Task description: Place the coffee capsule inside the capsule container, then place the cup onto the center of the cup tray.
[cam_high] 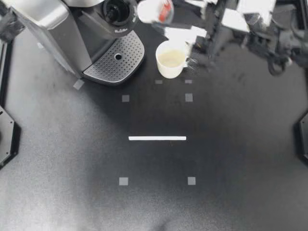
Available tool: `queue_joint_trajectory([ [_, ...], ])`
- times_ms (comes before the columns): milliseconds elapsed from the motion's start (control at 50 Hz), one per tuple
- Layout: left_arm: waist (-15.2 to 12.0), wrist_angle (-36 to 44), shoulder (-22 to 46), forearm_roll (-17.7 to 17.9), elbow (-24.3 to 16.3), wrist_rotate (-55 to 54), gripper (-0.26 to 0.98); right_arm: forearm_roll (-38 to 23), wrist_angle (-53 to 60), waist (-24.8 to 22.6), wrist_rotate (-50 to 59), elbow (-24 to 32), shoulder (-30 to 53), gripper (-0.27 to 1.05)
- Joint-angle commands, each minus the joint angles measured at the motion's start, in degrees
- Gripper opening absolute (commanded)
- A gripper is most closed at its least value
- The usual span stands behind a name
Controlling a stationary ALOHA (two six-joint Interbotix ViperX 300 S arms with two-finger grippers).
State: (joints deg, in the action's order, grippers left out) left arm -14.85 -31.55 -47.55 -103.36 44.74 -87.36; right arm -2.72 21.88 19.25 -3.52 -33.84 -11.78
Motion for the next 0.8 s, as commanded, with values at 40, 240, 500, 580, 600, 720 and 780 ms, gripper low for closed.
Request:
queue_joint_trajectory([
  [40,-0.18,-0.79,-0.97,-0.35,0.44,-1.14,0.11,-1.67,-4.66,0.44,0.09,5.27,1.41,0.56],
  [240,-0.18,-1.32,-1.05,-0.35,0.62,-1.49,0.11,-2.72,-7.38,0.53,0.09,9.14,4.48,0.56],
  [500,-0.18,-1.41,-1.05,-0.35,0.7,-1.49,0.11,-3.6,-7.65,0.53,0.09,10.81,5.8,0.56],
  [580,-0.26,-1.41,-1.05,-0.35,0.7,-1.41,0.11,-3.78,-7.73,0.62,0.09,11.07,5.98,0.56],
  [600,-0.26,-1.41,-1.05,-0.35,0.7,-1.41,0.11,-3.78,-7.73,0.62,0.09,11.07,6.06,0.56],
  [720,-0.18,-1.58,-1.05,-0.35,0.88,-1.41,0.11,-3.96,-7.73,0.7,0.09,11.43,6.59,0.56],
  [780,-0.18,-1.93,-1.05,-0.35,0.97,-1.41,0.11,-3.96,-7.73,0.97,0.09,11.51,7.03,0.56],
])
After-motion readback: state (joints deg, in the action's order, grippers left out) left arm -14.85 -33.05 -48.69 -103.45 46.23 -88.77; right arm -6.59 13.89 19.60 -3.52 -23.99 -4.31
